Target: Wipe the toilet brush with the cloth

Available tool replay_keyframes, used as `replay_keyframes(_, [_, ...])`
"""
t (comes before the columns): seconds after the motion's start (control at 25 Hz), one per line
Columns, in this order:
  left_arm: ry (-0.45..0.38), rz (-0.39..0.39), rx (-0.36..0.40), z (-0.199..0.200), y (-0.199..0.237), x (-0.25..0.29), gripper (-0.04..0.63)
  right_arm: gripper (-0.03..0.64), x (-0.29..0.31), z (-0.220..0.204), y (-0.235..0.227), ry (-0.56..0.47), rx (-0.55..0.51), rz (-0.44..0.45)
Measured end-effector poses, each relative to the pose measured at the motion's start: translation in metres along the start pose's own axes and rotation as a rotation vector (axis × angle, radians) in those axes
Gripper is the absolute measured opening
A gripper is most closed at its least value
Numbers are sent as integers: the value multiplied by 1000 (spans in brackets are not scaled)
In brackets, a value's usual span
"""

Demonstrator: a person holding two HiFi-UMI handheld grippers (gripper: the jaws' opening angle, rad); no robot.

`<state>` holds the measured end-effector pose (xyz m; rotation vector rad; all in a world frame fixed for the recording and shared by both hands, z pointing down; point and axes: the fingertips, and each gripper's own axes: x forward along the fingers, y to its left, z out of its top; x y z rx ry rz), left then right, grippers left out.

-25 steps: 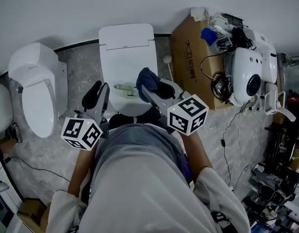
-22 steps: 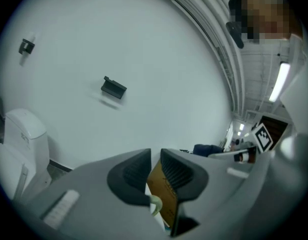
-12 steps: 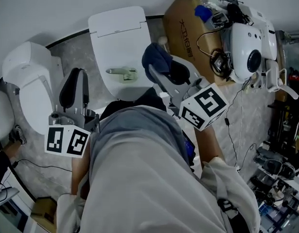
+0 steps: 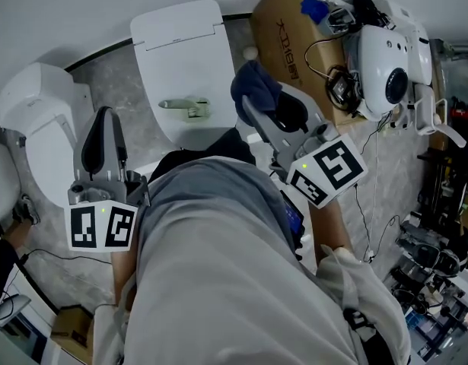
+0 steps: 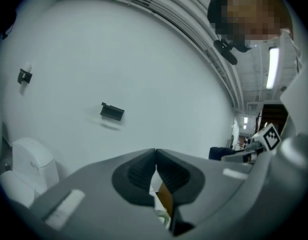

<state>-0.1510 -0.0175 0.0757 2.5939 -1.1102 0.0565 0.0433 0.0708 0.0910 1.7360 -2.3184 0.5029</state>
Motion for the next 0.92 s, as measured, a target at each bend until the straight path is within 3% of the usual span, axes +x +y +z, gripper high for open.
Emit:
replay_keyframes(0.32, [-29, 36, 30, 2, -1, -3, 0, 106, -5, -12, -3, 23, -2, -3])
replay_keyframes(0.92, [-39, 99, -25, 5, 10, -17, 0, 106, -4, -27, -3, 30, 9, 15])
